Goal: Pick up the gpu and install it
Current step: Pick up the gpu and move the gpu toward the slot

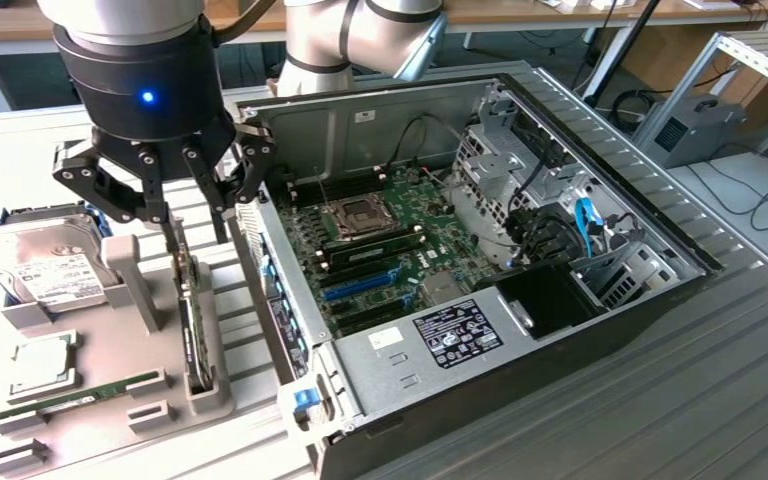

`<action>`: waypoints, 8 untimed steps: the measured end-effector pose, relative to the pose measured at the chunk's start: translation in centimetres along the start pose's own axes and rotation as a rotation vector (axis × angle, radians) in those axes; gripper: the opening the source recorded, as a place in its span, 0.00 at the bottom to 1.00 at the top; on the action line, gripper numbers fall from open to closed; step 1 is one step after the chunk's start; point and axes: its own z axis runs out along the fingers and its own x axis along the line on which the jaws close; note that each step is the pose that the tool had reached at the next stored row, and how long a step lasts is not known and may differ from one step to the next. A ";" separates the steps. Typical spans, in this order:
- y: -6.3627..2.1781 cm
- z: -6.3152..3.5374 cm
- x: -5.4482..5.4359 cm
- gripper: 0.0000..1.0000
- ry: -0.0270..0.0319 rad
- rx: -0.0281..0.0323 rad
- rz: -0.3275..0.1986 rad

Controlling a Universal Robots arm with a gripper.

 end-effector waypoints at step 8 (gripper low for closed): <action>0.00 0.19 0.0 0.42 0.0000 0.0000 0.000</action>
